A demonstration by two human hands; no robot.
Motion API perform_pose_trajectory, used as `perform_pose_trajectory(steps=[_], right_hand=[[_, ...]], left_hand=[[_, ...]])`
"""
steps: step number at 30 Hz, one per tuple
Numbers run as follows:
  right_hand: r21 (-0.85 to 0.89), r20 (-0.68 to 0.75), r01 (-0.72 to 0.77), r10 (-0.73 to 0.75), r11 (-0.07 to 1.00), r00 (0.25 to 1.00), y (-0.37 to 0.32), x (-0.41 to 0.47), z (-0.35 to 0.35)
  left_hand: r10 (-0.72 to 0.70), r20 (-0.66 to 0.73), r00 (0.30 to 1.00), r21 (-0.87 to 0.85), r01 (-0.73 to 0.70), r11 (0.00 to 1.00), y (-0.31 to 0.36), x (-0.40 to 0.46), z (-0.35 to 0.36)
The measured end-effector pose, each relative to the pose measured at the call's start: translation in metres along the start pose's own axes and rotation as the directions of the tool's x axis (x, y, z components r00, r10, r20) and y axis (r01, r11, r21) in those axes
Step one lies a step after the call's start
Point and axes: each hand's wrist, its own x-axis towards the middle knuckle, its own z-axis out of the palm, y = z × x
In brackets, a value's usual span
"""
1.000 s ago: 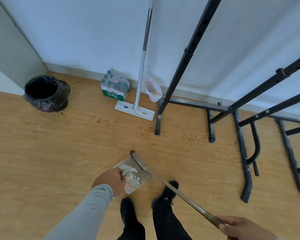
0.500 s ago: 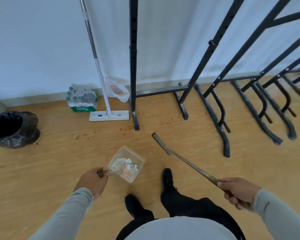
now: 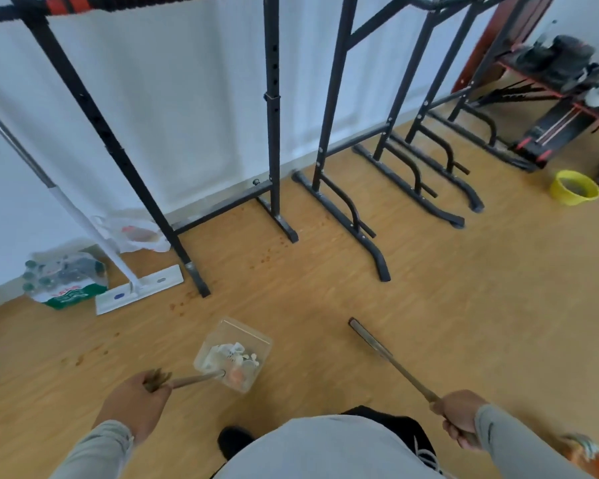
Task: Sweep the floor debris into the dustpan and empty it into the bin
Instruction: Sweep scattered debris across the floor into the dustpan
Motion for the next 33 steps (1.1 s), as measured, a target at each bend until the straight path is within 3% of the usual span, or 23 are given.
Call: perform_pose_trajectory(steps=[5, 9, 12, 16, 18, 22, 25, 30, 33], right_hand=[[-0.183, 0.028, -0.022, 0.027, 0.983, 0.999, 0.062, 0.048, -0.018], [-0.107, 0.106, -0.060, 0.071, 0.993, 0.992, 0.108, 0.063, -0.036], [-0.107, 0.120, 0.006, 0.007, 0.994, 0.993, 0.136, 0.065, -0.053], [0.121, 0.066, 0.120, -0.129, 0.985, 0.990, 0.157, 0.063, -0.079], [0.158, -0.011, 0.217, -0.218, 0.963, 0.976, 0.146, 0.067, -0.092], [0.070, -0.101, 0.343, -0.336, 0.937, 0.937, 0.078, 0.101, -0.111], [0.059, -0.097, 0.370, -0.364, 0.927, 0.926, 0.012, 0.137, -0.112], [-0.238, -0.001, 0.251, -0.258, 0.938, 0.966, -0.033, 0.170, -0.075], [-0.504, 0.007, 0.216, -0.246, 0.836, 0.969, -0.002, 0.154, -0.046]], left_hand=[[-0.035, 0.027, 0.999, 0.031, 0.034, 0.999, 0.057, -0.036, 0.031], [-0.061, 0.007, 0.998, 0.017, 0.061, 0.998, 0.101, -0.070, 0.060], [-0.075, -0.013, 0.997, -0.015, 0.075, 0.997, 0.117, -0.092, 0.083], [-0.071, -0.002, 0.997, -0.031, 0.071, 0.997, 0.125, -0.116, 0.100], [-0.051, 0.010, 0.999, -0.033, 0.051, 0.998, 0.129, -0.130, 0.106], [-0.056, 0.009, 0.998, -0.077, 0.056, 0.995, 0.129, -0.150, 0.113], [-0.076, 0.009, 0.997, -0.122, 0.076, 0.990, 0.129, -0.158, 0.121], [-0.079, -0.018, 0.997, -0.099, 0.077, 0.992, 0.123, -0.158, 0.135], [-0.057, -0.033, 0.998, -0.061, 0.055, 0.997, 0.123, -0.162, 0.135]])
